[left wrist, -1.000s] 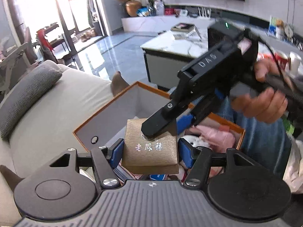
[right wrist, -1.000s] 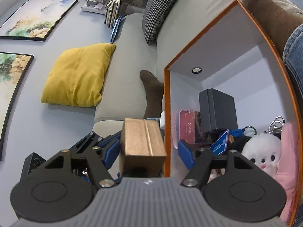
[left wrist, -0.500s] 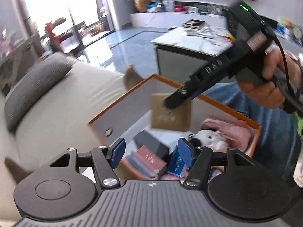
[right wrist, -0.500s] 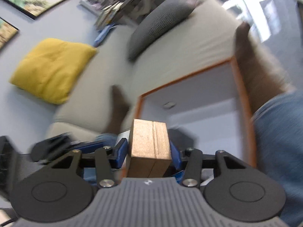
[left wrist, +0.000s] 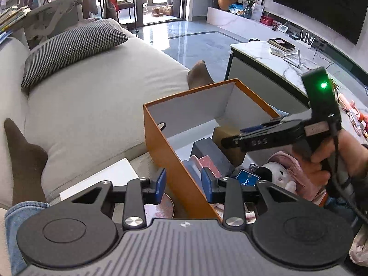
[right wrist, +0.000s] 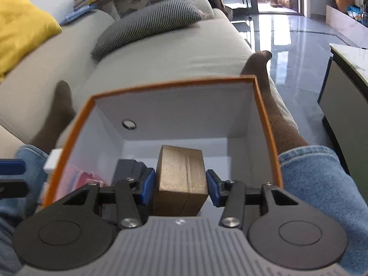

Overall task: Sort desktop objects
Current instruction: 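Lower the brown gift box into the orange box and open the right gripper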

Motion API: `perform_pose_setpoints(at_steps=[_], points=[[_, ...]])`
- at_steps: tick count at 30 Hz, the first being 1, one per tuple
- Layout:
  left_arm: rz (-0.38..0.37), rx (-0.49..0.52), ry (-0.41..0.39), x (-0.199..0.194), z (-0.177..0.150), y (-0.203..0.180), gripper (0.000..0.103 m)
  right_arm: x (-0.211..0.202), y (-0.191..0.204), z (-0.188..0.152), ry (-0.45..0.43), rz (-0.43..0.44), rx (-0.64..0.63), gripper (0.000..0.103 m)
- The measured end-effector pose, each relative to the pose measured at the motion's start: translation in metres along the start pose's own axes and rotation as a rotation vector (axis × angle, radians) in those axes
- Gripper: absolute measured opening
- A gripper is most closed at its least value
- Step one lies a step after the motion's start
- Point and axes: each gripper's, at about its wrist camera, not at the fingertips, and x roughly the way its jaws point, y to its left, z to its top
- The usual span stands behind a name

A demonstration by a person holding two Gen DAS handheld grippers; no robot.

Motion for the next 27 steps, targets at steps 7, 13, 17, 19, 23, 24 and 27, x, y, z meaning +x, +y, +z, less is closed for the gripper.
perform_pose_setpoints(at_steps=[7, 13, 17, 19, 23, 24, 27], points=[[-0.007, -0.024, 0.012, 0.008, -0.006, 0.003, 0.038, 0.011, -0.005, -0.004, 0.052, 0.01, 0.032, 0.05], [-0.016, -0.036, 0.006, 0.008, -0.01, 0.004, 0.038, 0.008, -0.007, 0.0, 0.106, 0.082, 0.092, 0.049], [-0.023, -0.052, -0.003, 0.005, -0.011, 0.006, 0.038, 0.006, -0.012, 0.002, 0.141, 0.117, 0.162, 0.04], [-0.026, -0.06, -0.003, 0.005, -0.011, 0.006, 0.038, 0.005, -0.015, 0.002, 0.154, 0.106, 0.184, 0.027], [-0.018, -0.066, -0.003, 0.004, -0.012, 0.008, 0.037, 0.006, -0.023, 0.002, 0.168, 0.121, 0.228, 0.021], [-0.016, -0.068, -0.004, 0.004, -0.012, 0.008, 0.037, 0.006, -0.023, 0.002, 0.171, 0.126, 0.23, 0.02], [-0.003, -0.081, -0.011, 0.0, -0.013, 0.011, 0.037, 0.006, -0.021, 0.001, 0.172, 0.131, 0.22, 0.02]])
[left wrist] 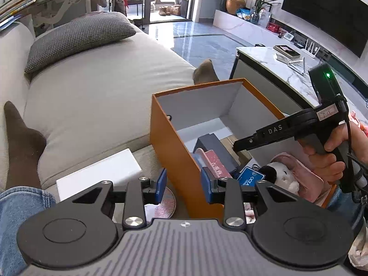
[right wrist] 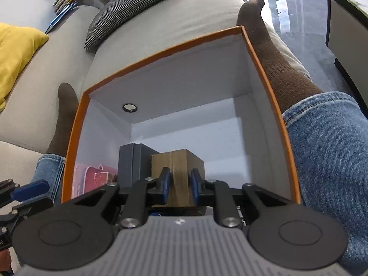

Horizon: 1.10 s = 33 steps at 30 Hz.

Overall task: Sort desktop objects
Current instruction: 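Lower the brown gift box into the orange box and open the right gripper, then grasp the yellow tape measure with the left gripper while the right moves to the compact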

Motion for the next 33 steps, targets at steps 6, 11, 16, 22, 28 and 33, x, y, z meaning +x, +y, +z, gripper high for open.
perform_pose_setpoints(at_steps=[6, 11, 16, 22, 28, 33], points=[[0.054, -0.038, -0.001, -0.019, -0.006, 0.015, 0.037, -0.003, 0.003, -0.003, -0.019, -0.015, -0.04, 0.024], [0.108, -0.035, 0.023, -0.036, -0.022, 0.025, 0.037, -0.018, 0.017, -0.011, -0.097, -0.105, -0.16, 0.024], [0.121, -0.053, 0.097, -0.034, -0.041, 0.031, 0.041, -0.045, 0.048, -0.022, -0.176, -0.053, -0.314, 0.024], [0.099, -0.135, 0.148, -0.019, -0.062, 0.041, 0.05, -0.06, 0.109, -0.042, -0.223, 0.048, -0.592, 0.024], [0.084, -0.19, 0.206, 0.005, -0.074, 0.054, 0.053, -0.04, 0.157, -0.061, -0.153, 0.067, -0.865, 0.024], [0.048, -0.274, 0.221, 0.022, -0.078, 0.069, 0.059, -0.012, 0.186, -0.074, -0.029, 0.008, -1.096, 0.033]])
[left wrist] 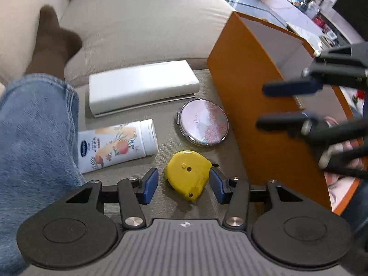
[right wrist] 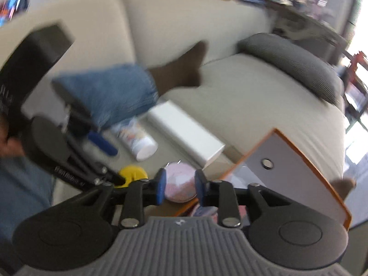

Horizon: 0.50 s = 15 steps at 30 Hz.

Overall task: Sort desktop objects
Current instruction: 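Grasp the yellow tape measure with the left gripper while the right moves to the compact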

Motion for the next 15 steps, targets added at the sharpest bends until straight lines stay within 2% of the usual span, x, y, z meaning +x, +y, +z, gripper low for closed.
perform_pose_setpoints(at_steps=[7, 11, 15], points=[[-0.028, -0.047, 0.04, 0.02, 0.001, 0.008, 0.063, 0.038, 0.02, 0.006, 0.178, 0.025, -0.299, 0.041], [-0.044, -0.065, 0.063, 0.031, -0.002, 0.011, 0.073, 0.052, 0.023, 0.009, 0.24, 0.023, -0.384, 0.042], [-0.036, -0.042, 0.064, 0.034, -0.003, 0.008, 0.074, 0.055, 0.023, 0.011, 0.264, 0.03, -0.413, 0.042]])
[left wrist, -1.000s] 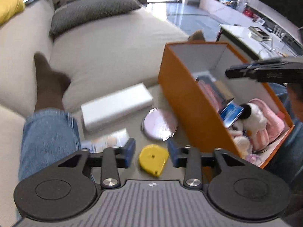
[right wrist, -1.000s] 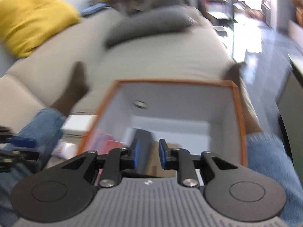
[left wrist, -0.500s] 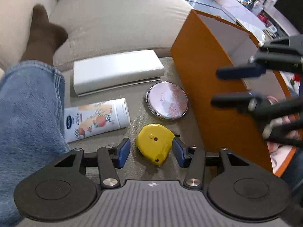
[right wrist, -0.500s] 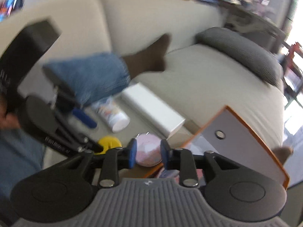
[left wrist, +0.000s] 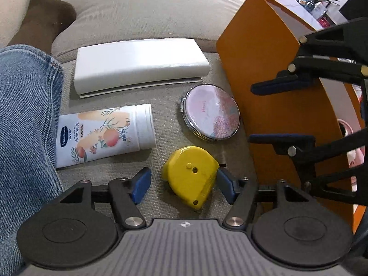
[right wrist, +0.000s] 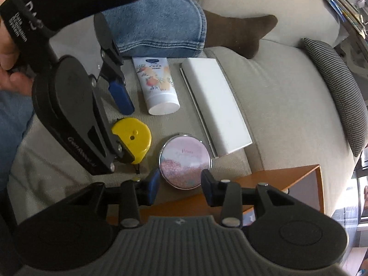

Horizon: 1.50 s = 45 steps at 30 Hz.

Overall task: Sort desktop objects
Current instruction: 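Grasp the yellow tape measure with the left gripper while the right moves to the compact, then grasp the pink compact mirror by its edge with the right gripper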

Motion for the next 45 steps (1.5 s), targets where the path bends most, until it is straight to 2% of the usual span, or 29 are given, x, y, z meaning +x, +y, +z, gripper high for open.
perform_pose_setpoints(at_steps=[1, 4, 10, 12, 13, 15, 16, 18, 22, 26, 29, 32, 36, 41, 44, 45], points=[[-0.002, 0.001, -0.002, 0.0, 0.0, 0.0, 0.073, 0.001, 0.0, -0.001, 0.005, 0.002, -0.001, 0.042], [-0.008, 0.005, -0.021, -0.002, -0.001, 0.001, 0.057, 0.004, -0.003, -0.001, 0.021, 0.006, -0.001, 0.042], [-0.013, -0.001, -0.048, -0.007, -0.003, 0.001, 0.056, 0.005, -0.002, 0.003, 0.034, 0.007, 0.009, 0.043], [0.006, -0.007, -0.053, -0.01, -0.005, 0.002, 0.054, 0.004, -0.001, 0.004, 0.031, 0.013, 0.015, 0.043], [0.013, -0.014, -0.067, -0.014, -0.006, 0.003, 0.039, 0.002, -0.001, 0.004, 0.03, 0.017, 0.019, 0.043], [-0.024, -0.037, -0.089, -0.028, -0.007, 0.007, 0.033, 0.004, -0.002, 0.007, 0.031, 0.024, 0.021, 0.043], [-0.013, -0.035, -0.095, -0.032, -0.008, 0.008, 0.03, 0.004, -0.002, 0.008, 0.032, 0.029, 0.022, 0.043], [0.011, -0.019, -0.1, -0.035, -0.01, 0.008, 0.03, 0.007, -0.003, 0.009, 0.041, 0.043, 0.027, 0.043], [-0.016, -0.049, -0.101, -0.037, -0.013, 0.014, 0.029, 0.019, -0.004, 0.021, 0.074, 0.061, 0.031, 0.049], [0.053, -0.059, -0.155, -0.052, -0.014, 0.017, 0.029, 0.034, -0.01, 0.036, 0.132, 0.112, 0.04, 0.052], [0.08, -0.081, -0.148, -0.053, -0.012, 0.023, 0.029, 0.047, -0.013, 0.047, 0.185, 0.122, 0.033, 0.062], [0.134, -0.078, -0.15, -0.049, -0.014, 0.024, 0.029, 0.061, -0.013, 0.054, 0.238, 0.121, 0.025, 0.062], [0.114, -0.091, -0.162, -0.048, -0.014, 0.028, 0.029, 0.076, -0.012, 0.059, 0.304, 0.099, 0.025, 0.067], [0.117, -0.09, -0.174, -0.048, -0.016, 0.028, 0.029, 0.08, -0.006, 0.064, 0.33, 0.078, 0.001, 0.072], [0.116, -0.094, -0.181, -0.047, -0.016, 0.028, 0.029, 0.084, -0.004, 0.066, 0.343, 0.075, -0.004, 0.072], [0.116, -0.095, -0.183, -0.047, -0.016, 0.028, 0.029, 0.083, -0.005, 0.066, 0.343, 0.079, -0.001, 0.069]])
